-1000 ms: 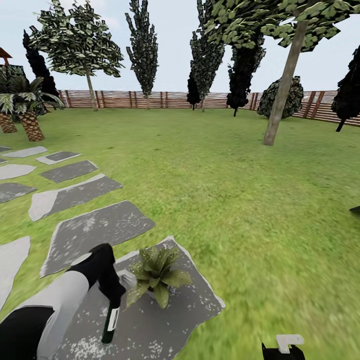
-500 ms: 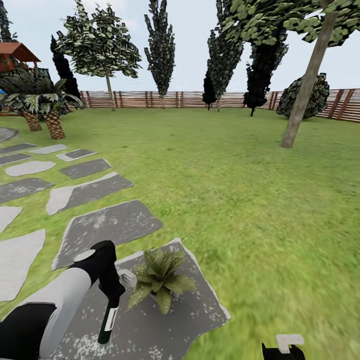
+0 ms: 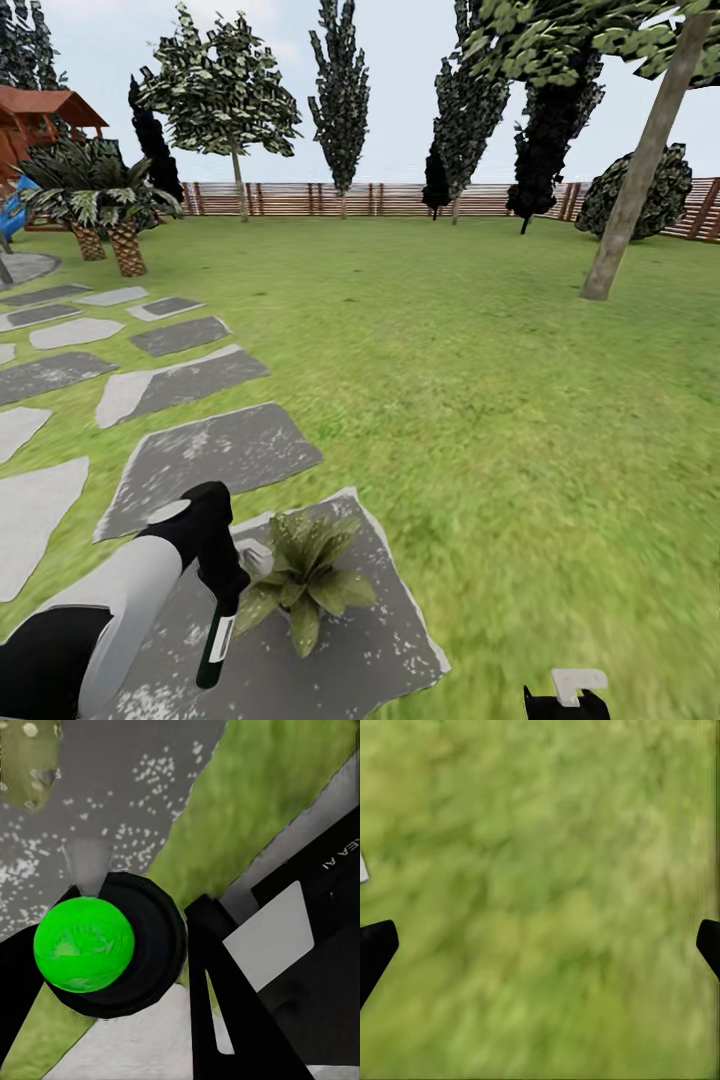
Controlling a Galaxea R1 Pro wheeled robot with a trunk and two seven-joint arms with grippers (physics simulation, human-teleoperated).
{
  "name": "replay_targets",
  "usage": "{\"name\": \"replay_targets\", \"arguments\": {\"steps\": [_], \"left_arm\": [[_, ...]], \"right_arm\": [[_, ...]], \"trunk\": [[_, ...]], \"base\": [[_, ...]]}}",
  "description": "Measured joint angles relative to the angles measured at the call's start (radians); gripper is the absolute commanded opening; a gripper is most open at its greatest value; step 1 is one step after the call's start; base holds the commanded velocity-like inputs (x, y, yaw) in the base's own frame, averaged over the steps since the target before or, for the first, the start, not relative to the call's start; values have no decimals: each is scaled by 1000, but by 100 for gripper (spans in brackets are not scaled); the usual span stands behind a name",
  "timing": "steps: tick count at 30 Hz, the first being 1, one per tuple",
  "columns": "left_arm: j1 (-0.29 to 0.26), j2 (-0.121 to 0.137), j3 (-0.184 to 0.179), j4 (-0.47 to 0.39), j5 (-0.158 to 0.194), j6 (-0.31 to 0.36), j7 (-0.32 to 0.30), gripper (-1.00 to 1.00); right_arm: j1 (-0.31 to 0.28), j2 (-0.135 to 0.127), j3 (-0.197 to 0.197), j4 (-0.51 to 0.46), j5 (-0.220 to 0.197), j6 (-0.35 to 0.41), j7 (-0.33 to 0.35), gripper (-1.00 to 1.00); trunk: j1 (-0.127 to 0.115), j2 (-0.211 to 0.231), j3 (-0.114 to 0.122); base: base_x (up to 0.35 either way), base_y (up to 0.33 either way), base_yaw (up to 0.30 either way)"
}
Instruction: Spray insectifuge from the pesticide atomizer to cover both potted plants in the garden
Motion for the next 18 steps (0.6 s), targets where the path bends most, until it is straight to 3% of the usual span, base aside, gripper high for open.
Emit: {"name": "replay_targets", "arguments": {"steps": [5, 8, 14, 18], "left_arm": [[-4, 6, -2, 2, -3, -3, -3, -100], [-4, 9, -5, 0, -6, -5, -52, -100], [-12, 8, -8, 2, -10, -9, -67, -100], [-10, 2, -7, 2, -48, -7, -67, -100]], "right_arm": [[0, 0, 0, 0, -1, 0, 0, 100], [0, 0, 0, 0, 1, 0, 0, 100], [0, 0, 0, 0, 0, 0, 0, 100], [0, 0, 0, 0, 0, 0, 0, 100]], "trunk": [[0, 0, 0], [0, 0, 0], [0, 0, 0], [0, 0, 0]], "base": [[146, -130, 253], [24, -10, 87], [2, -1, 125], [0, -60, 274]]}}
